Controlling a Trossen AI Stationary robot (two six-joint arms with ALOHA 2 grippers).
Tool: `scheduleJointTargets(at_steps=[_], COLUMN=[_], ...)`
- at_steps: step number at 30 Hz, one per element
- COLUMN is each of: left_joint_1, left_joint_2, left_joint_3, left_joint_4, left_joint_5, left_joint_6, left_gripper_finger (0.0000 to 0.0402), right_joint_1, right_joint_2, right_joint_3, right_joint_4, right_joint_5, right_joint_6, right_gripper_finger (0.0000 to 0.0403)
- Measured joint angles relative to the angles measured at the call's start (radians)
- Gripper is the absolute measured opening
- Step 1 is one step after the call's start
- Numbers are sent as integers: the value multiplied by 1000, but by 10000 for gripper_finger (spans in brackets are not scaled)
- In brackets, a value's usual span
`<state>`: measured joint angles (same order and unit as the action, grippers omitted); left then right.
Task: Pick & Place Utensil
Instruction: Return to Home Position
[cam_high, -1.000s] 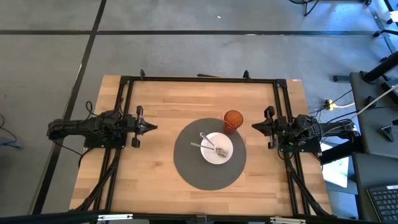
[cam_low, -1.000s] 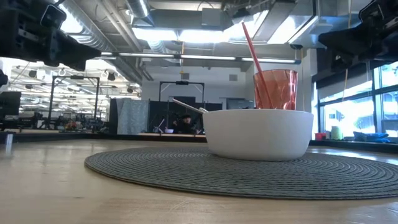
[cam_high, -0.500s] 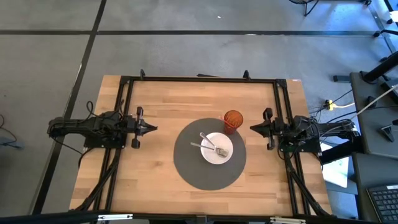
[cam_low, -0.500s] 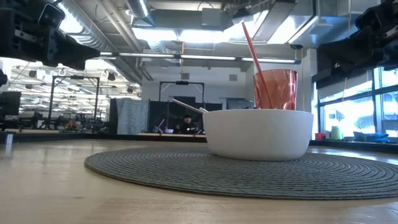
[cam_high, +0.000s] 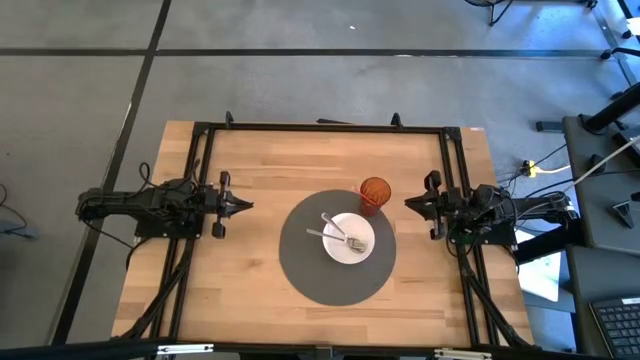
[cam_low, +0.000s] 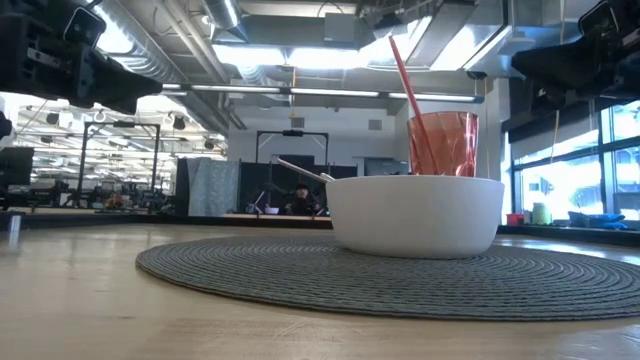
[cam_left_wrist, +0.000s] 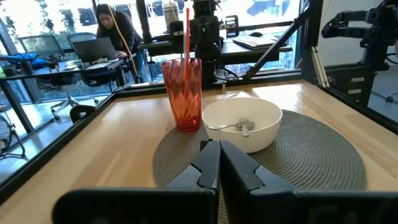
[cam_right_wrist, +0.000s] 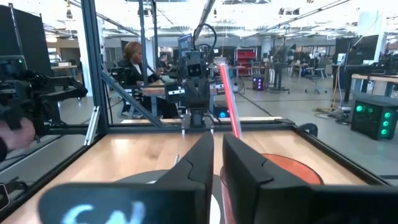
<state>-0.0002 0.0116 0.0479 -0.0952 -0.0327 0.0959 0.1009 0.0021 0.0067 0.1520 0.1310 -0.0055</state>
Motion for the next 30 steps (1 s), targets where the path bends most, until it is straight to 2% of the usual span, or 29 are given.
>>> scheduleJointTargets(at_steps=[30], left_joint_1=[0], left_joint_2=[0], left_joint_3=[0], left_joint_4=[0], left_joint_5=[0], left_joint_6=[-4], left_gripper_finger=[2], right_joint_1=[0], right_joint_2=[0], right_joint_3=[0], right_joint_4=[0], right_joint_5=[0], right_joint_6=[0], right_gripper_finger=[42])
